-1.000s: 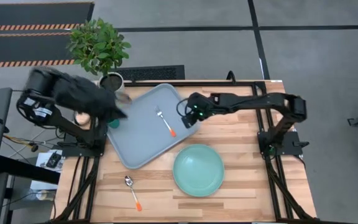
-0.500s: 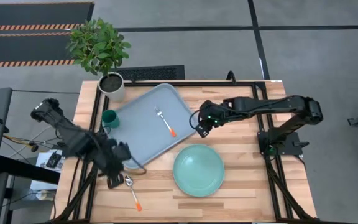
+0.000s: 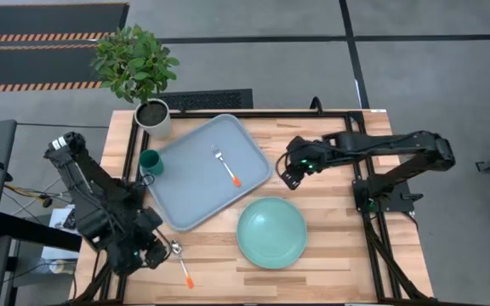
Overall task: Pick and place plate/cup/fork/spoon on tray
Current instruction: Put the orange spoon on the gray serving tray
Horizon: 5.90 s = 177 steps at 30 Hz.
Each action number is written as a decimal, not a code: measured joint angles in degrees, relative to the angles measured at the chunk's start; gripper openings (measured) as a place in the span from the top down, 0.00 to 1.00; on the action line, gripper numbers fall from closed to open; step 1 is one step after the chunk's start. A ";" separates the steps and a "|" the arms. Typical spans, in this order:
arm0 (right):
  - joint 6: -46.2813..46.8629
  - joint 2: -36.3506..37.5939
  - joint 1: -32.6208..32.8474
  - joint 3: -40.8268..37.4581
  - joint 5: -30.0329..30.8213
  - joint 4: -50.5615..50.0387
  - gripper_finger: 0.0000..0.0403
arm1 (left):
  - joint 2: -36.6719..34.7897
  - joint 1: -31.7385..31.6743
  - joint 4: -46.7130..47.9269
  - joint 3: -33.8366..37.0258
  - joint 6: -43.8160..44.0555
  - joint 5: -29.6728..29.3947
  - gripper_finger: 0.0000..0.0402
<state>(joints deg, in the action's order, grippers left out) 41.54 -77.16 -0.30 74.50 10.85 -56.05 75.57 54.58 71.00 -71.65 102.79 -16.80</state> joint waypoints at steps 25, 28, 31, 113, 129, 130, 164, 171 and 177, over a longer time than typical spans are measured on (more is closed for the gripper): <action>0.46 4.80 -0.07 0.00 7.13 -4.98 0.49 | 0.15 1.15 -35.56 34.95 7.42 -0.67 0.47; 0.46 4.71 -0.07 -0.02 7.13 -5.24 0.49 | 0.15 0.83 -38.49 37.39 7.37 -0.55 0.47; 0.47 4.74 -0.07 -0.02 7.13 -5.25 0.49 | 0.15 0.41 -39.11 38.89 7.19 -0.62 0.47; -5.13 17.96 -3.35 -0.04 7.31 -7.05 0.60 | 12.57 -89.40 -57.94 9.87 -65.68 36.16 1.00; -5.62 17.92 -6.64 -0.04 7.13 -8.70 0.60 | 28.75 -91.23 -41.67 -5.60 -77.91 34.56 1.00; -5.62 17.92 -6.62 -0.04 7.14 -8.69 0.60 | 28.72 -91.45 -41.40 -4.94 -77.90 34.78 1.00; -4.50 17.92 -6.61 -0.03 7.44 -8.68 0.60 | 25.10 -97.53 -63.46 14.88 -66.72 42.53 1.00; -4.50 17.92 -6.62 -0.04 7.76 -8.64 0.60 | 25.03 -97.12 -62.95 14.81 -69.40 40.68 1.00; -4.50 17.92 -6.62 -0.04 7.76 -8.64 0.60 | 25.46 -96.09 -62.27 14.79 -72.45 39.49 1.00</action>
<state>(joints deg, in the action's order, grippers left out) 37.04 -59.24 -6.92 74.46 18.61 -64.69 101.03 -41.52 8.73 -56.86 30.34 22.68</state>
